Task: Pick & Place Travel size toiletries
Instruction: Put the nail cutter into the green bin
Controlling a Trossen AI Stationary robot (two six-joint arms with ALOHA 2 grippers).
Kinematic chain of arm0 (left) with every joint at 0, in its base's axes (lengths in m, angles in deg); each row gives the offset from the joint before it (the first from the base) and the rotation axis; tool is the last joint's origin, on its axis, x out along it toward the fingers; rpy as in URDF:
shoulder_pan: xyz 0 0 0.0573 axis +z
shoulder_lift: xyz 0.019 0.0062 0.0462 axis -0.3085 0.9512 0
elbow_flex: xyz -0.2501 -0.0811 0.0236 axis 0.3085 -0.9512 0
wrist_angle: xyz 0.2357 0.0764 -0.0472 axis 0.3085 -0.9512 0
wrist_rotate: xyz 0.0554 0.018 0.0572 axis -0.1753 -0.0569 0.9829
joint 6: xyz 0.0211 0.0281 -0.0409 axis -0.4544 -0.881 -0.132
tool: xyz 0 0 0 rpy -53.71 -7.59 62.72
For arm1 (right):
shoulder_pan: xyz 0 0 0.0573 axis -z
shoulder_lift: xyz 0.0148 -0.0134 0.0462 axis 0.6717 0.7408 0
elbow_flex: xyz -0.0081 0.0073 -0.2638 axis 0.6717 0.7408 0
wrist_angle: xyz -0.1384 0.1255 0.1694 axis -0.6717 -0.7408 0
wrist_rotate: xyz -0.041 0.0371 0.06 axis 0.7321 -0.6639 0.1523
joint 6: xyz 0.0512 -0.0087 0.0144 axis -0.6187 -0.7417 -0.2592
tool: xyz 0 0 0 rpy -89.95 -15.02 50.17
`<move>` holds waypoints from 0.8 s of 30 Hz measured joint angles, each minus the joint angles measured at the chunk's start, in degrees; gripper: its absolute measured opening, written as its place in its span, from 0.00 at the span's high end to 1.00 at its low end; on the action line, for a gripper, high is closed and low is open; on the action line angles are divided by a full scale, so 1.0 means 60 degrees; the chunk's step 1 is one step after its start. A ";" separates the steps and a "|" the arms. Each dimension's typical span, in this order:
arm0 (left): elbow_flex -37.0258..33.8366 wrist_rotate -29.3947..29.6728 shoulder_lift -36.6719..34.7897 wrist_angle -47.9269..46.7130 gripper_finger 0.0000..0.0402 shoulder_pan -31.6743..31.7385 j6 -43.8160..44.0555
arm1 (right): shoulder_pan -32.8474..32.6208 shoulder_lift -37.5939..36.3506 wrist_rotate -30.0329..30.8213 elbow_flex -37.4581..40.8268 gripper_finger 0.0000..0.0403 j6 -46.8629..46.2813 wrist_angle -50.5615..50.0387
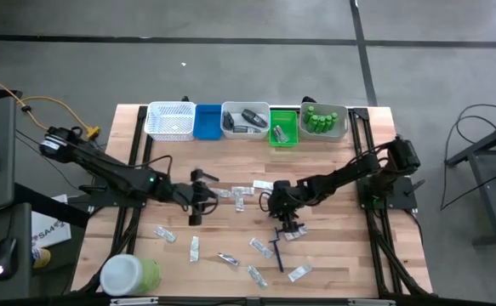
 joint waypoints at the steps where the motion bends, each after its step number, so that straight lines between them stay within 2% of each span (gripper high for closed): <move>1: -0.0104 0.0055 -0.0060 -0.0045 0.67 -0.0019 0.0063 | 0.0048 0.0000 -0.0053 -0.0006 0.75 -0.0062 0.0015; 5: -0.0387 0.0299 -0.0168 -0.0031 0.67 -0.0191 0.0253 | 0.0091 0.0007 -0.0146 -0.0016 0.89 -0.0172 -0.0011; 9: -0.0506 0.0476 -0.0265 -0.0074 0.67 -0.0182 0.0239 | 0.0140 -0.0123 -0.0187 -0.0131 0.89 -0.0395 -0.0062; 14: -0.0527 0.0500 -0.0305 -0.0108 0.67 -0.0188 0.0242 | 0.0648 -0.0757 -0.0209 -0.0612 0.89 -0.0634 -0.0888; 21: -0.0525 0.0361 -0.0305 0.0004 0.67 -0.0189 0.0269 | 0.2232 -0.2031 0.1043 -0.1403 0.89 -0.0340 -0.2746; 24: -0.0527 0.0274 -0.0301 0.0096 0.67 -0.0190 0.0239 | 0.3167 -0.2643 0.1539 -0.1611 0.89 -0.0582 -0.2811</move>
